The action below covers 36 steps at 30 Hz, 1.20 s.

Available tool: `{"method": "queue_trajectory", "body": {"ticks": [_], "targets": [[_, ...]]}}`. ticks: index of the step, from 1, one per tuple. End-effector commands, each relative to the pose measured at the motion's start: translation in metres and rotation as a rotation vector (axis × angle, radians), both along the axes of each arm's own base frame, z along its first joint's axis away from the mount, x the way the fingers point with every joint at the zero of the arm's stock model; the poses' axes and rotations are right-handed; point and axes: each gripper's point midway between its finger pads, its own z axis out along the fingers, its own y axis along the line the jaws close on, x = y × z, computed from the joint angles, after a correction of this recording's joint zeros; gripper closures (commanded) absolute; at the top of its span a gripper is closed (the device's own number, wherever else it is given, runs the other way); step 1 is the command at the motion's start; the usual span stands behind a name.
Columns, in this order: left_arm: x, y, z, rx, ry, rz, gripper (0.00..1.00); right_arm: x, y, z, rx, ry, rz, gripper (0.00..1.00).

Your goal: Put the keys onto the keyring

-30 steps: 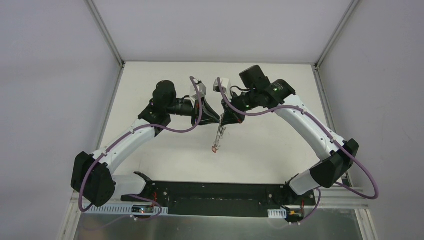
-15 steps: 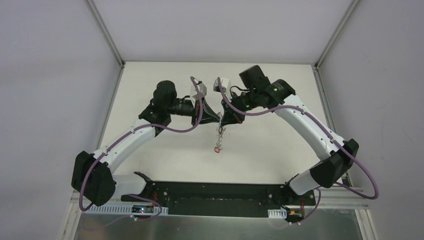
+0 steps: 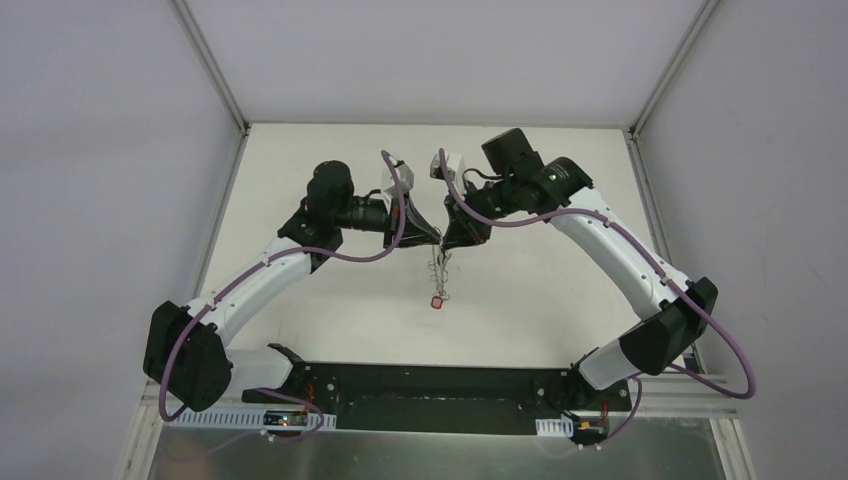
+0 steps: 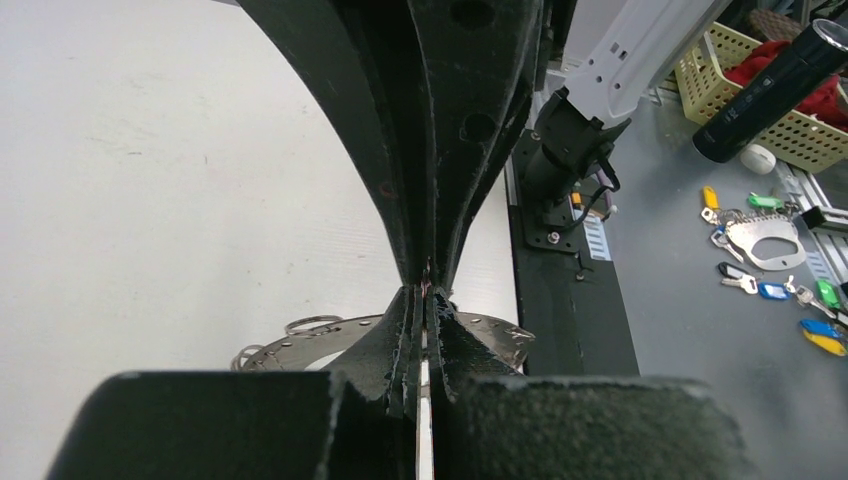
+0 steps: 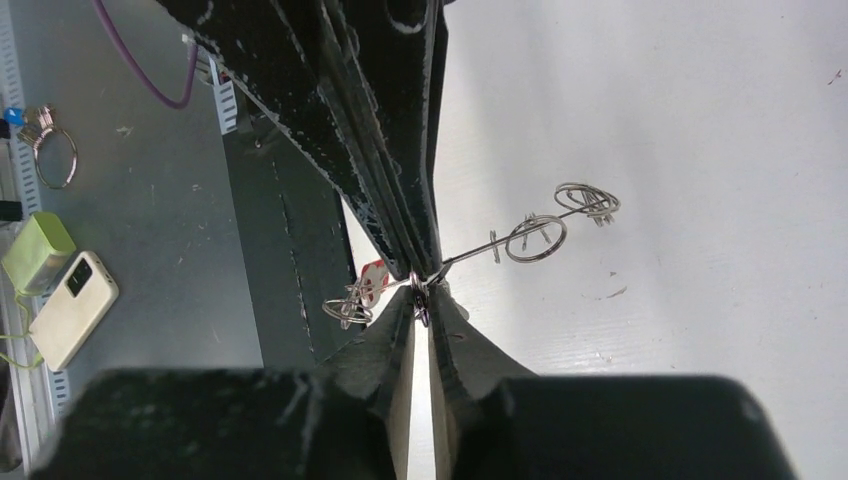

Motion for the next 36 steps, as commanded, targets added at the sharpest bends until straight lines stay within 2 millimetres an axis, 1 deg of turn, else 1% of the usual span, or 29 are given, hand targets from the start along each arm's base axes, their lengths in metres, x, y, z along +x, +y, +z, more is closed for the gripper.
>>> {"method": "queue_trajectory", "body": {"ticks": [1,7,9,13,18,22,28,34,36], "targets": [[-0.007,-0.001,0.022,-0.042,-0.023,-0.016,1.00,0.003,0.003,0.021,0.109,-0.003,0.009,0.84],[-0.007,0.002,0.032,-0.075,-0.004,-0.010,1.00,0.000,-0.011,0.027,0.204,0.038,0.019,0.69],[-0.009,0.003,0.034,-0.082,-0.001,-0.015,1.00,-0.003,-0.014,0.026,0.230,0.055,0.030,0.67],[-0.010,0.003,0.035,-0.085,0.004,-0.017,1.00,-0.008,-0.015,0.027,0.267,0.076,0.063,0.65],[-0.011,0.003,0.034,-0.087,0.007,-0.015,1.00,-0.013,-0.014,0.027,0.299,0.085,0.091,0.66],[-0.010,0.003,0.036,-0.094,0.008,-0.015,1.00,-0.013,-0.013,0.027,0.305,0.094,0.097,0.68],[-0.010,0.002,0.037,-0.100,0.013,-0.016,1.00,-0.010,-0.010,0.025,0.309,0.100,0.089,0.77],[-0.010,0.002,0.035,-0.100,0.015,-0.016,1.00,-0.009,-0.008,0.025,0.317,0.113,0.094,0.81],[-0.010,0.002,0.035,-0.100,0.013,-0.017,1.00,-0.010,-0.008,0.027,0.320,0.114,0.097,0.85]]}}
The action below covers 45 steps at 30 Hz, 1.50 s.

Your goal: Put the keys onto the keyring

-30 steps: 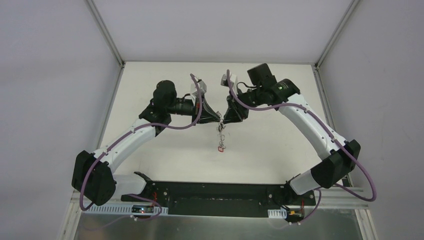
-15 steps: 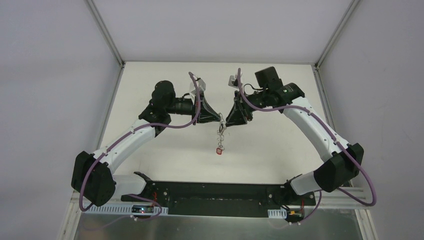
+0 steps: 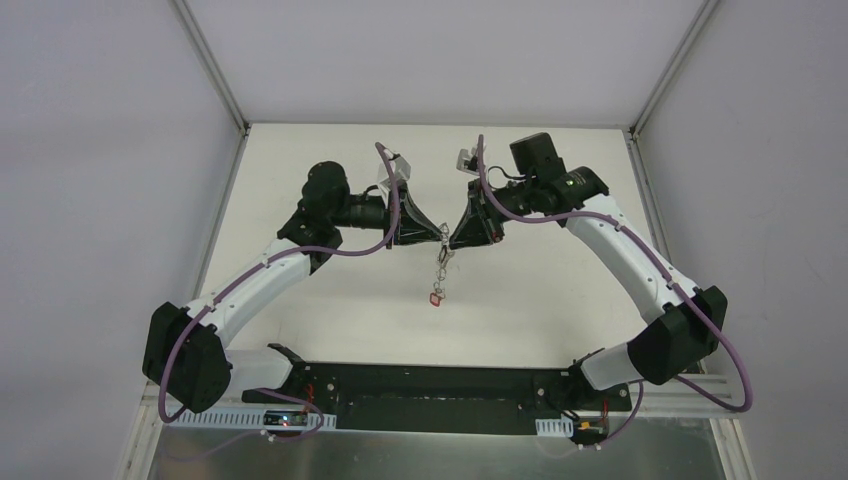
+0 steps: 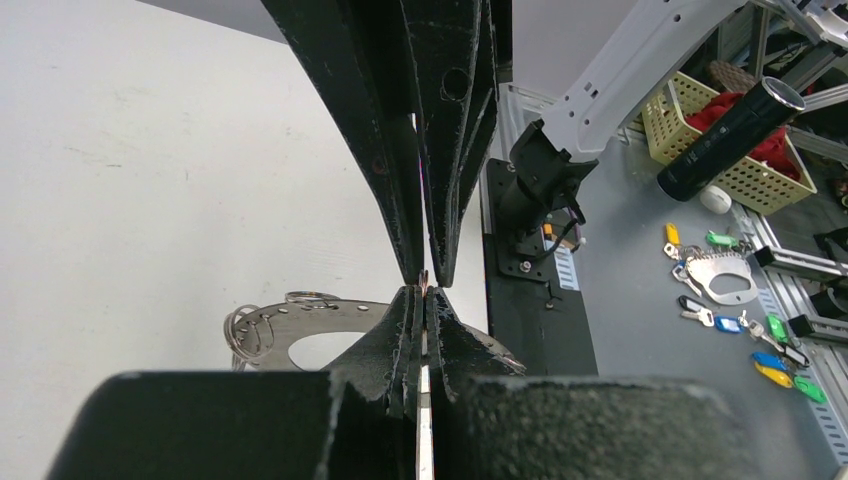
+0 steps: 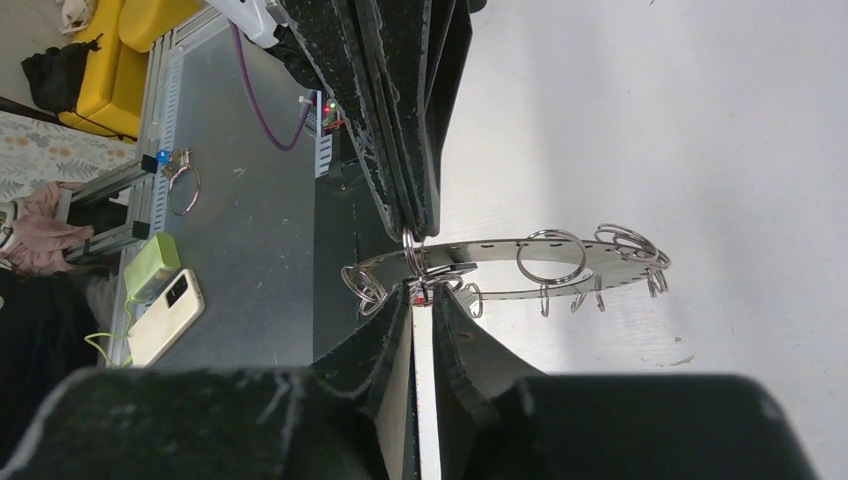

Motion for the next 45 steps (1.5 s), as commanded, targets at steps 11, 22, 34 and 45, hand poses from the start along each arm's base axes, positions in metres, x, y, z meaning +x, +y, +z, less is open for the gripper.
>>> {"method": "queue_trajectory", "body": {"ticks": [11,22,34,45], "targets": [[-0.008,0.003,0.022,-0.057,-0.075,-0.026,1.00,-0.007,0.002,0.008,0.061,-0.005,0.030,1.00],[-0.009,0.003,0.027,-0.083,-0.068,-0.031,1.00,-0.006,0.006,0.004,0.069,0.026,0.032,1.00],[-0.009,0.002,0.027,-0.101,-0.055,-0.035,1.00,-0.005,0.012,-0.001,0.060,0.046,0.039,0.99],[-0.010,0.002,0.026,-0.102,-0.056,-0.042,1.00,-0.001,0.005,0.005,0.061,0.005,0.009,0.87]]}}
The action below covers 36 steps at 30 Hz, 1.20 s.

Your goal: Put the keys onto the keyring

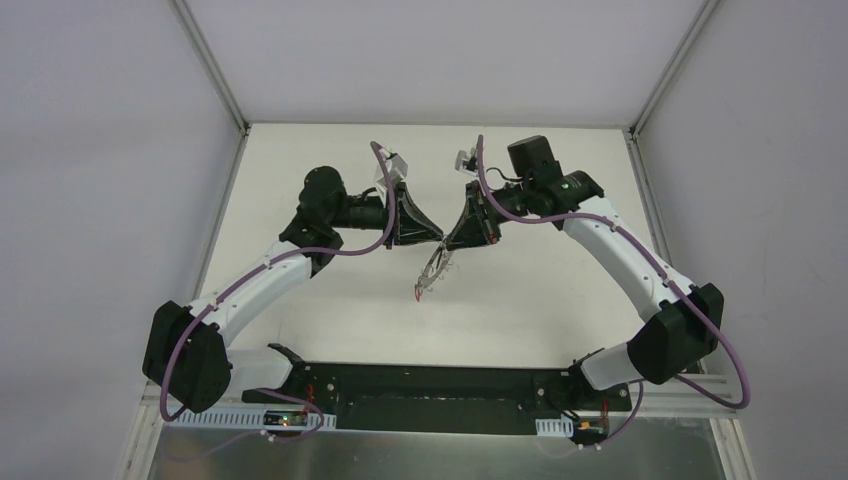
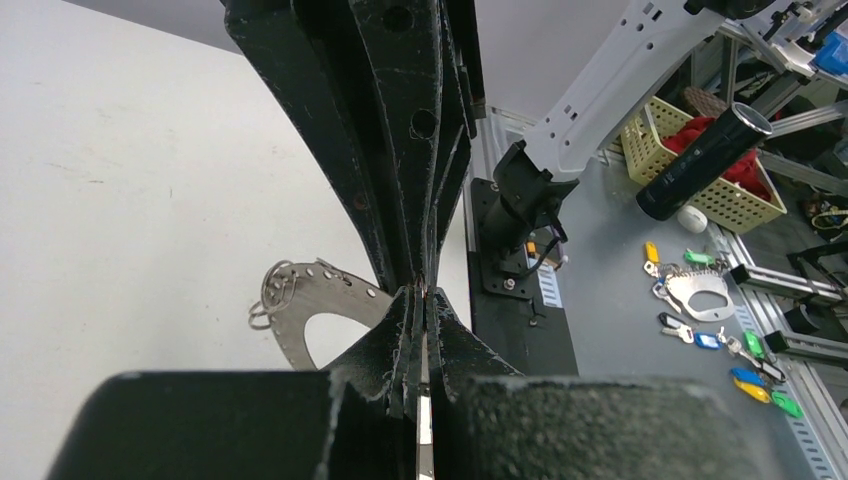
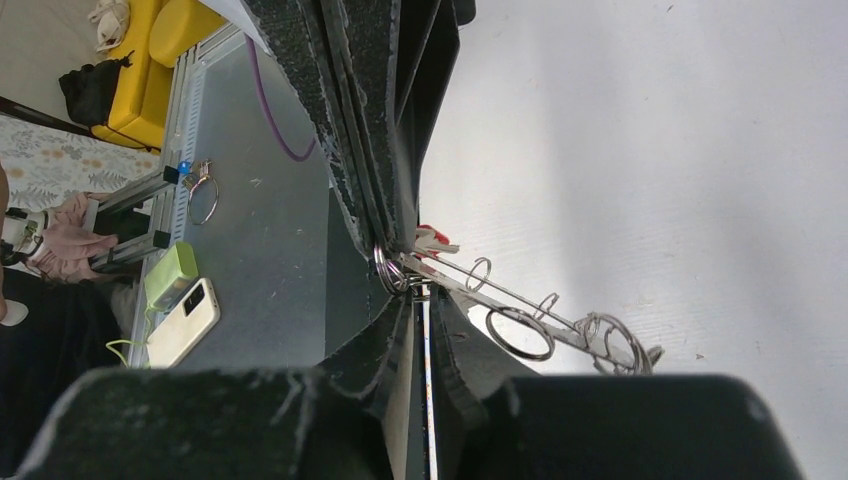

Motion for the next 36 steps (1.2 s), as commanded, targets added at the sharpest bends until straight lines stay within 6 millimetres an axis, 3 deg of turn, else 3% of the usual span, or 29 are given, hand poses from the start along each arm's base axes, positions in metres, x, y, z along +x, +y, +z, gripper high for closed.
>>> {"method": "queue_trajectory", "body": {"ticks": [1,15,36], "targets": [[-0.006,0.003,0.021,-0.055,-0.084,-0.028,1.00,0.000,-0.004,0.011,0.033,-0.048,-0.001,0.86],[-0.003,0.000,0.022,-0.064,-0.047,-0.019,1.00,-0.004,-0.009,0.034,0.066,-0.128,-0.003,0.75],[0.003,-0.003,0.016,-0.064,0.002,-0.012,1.00,-0.003,0.004,0.027,0.039,-0.124,0.011,0.76]]}}
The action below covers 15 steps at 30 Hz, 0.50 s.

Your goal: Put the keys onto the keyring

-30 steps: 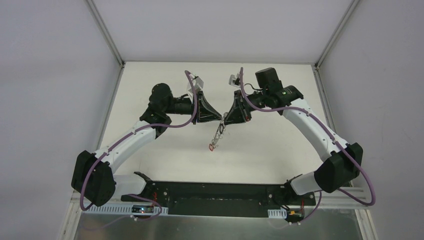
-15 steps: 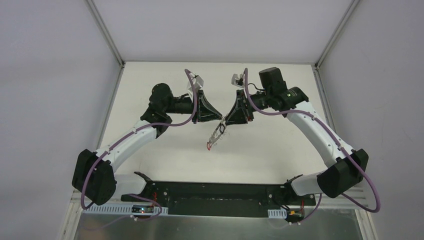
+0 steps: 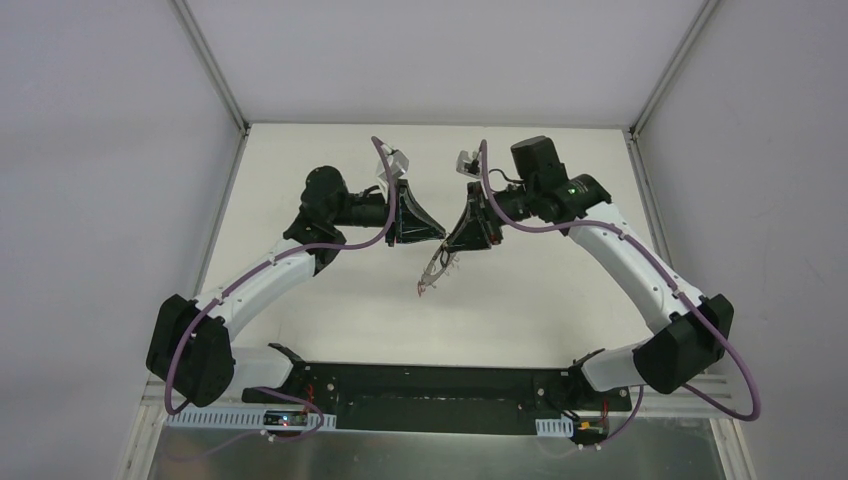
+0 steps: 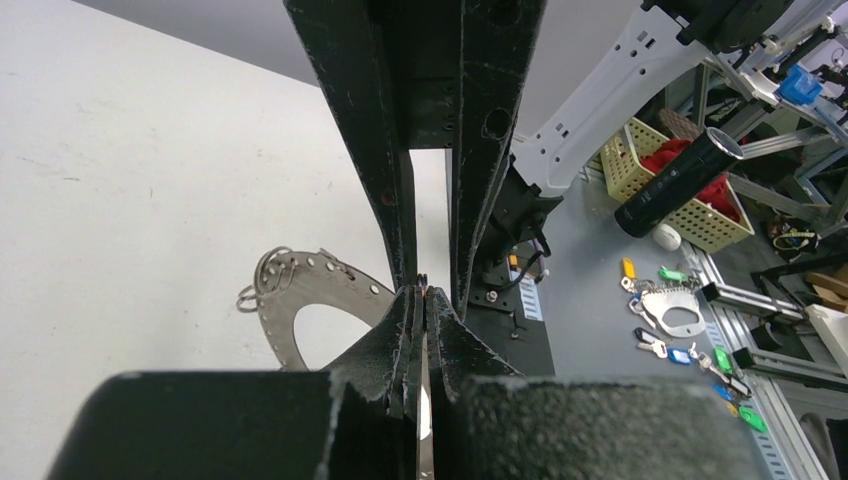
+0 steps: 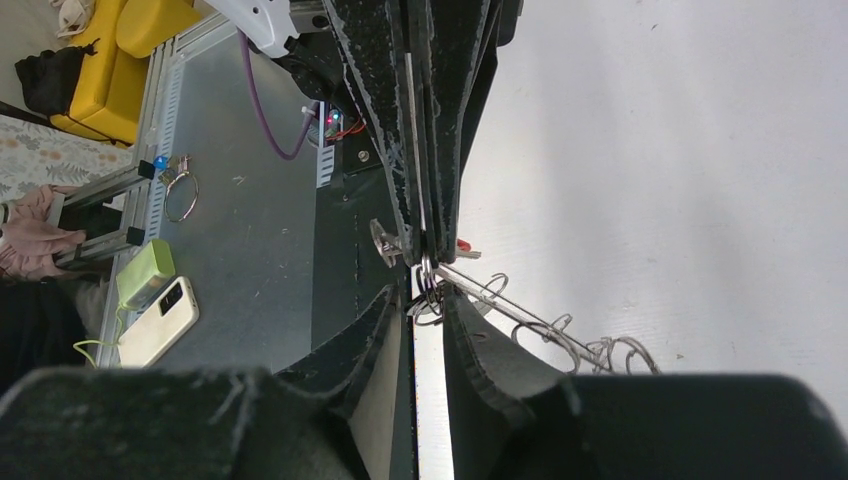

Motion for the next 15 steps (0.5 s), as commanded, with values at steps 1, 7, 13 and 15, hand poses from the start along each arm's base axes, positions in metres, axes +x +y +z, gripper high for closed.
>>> {"method": "queue_trajectory", "body": {"ticks": [1,7,13,15], "targets": [[-0.0003,0.0010,0.0128,-0.041,-0.060,-0.007,1.00,0.0040,0.0070,0.0167,0.035,-0.055,0.017,0.77],[-0.0003,0.0011,0.0096,-0.036,-0.060,-0.007,1.00,0.0052,0.0080,0.0178,0.034,-0.055,0.014,0.82],[-0.0002,0.0011,0.0061,-0.029,-0.058,-0.008,1.00,0.0067,0.0075,0.0169,0.027,-0.060,0.008,0.86],[0.0000,0.0011,0.0063,-0.030,-0.058,-0.007,1.00,0.0062,0.0073,0.0165,0.026,-0.059,0.008,0.90]]}}
